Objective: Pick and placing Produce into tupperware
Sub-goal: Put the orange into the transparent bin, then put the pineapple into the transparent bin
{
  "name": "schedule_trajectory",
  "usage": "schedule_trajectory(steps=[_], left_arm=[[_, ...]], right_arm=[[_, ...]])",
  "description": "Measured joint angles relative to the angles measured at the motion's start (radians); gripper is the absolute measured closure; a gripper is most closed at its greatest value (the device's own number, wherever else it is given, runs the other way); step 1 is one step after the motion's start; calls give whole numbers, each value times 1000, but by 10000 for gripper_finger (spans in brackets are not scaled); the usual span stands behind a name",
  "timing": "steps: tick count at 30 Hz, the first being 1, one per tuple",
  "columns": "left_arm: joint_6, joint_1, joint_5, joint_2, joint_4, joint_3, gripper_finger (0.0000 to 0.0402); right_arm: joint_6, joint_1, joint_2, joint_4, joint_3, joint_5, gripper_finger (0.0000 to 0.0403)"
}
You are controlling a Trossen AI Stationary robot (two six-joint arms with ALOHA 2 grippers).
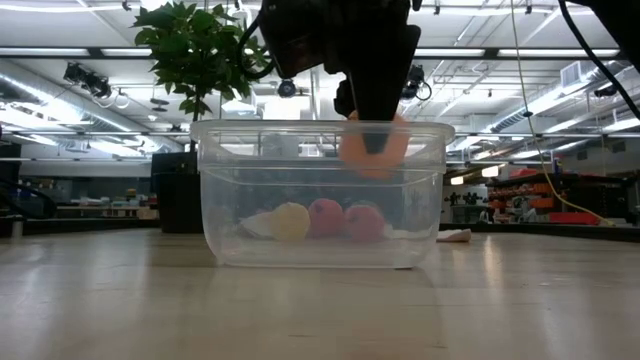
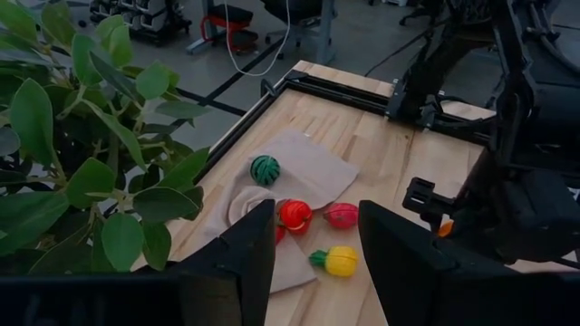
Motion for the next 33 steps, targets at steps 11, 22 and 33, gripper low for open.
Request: schedule_trajectory(steps=[11,22,33], left_arm=[[0,0,6,0,0,0,234],[0,0,7,0,0,0,234],[0,0,7,0,0,0,234]], right_arm=[[4,0,0,-1,0,-1,113],[-7,0,-5,-12,0,0,114],[-16,-58,-10,-169,143,-54,116]])
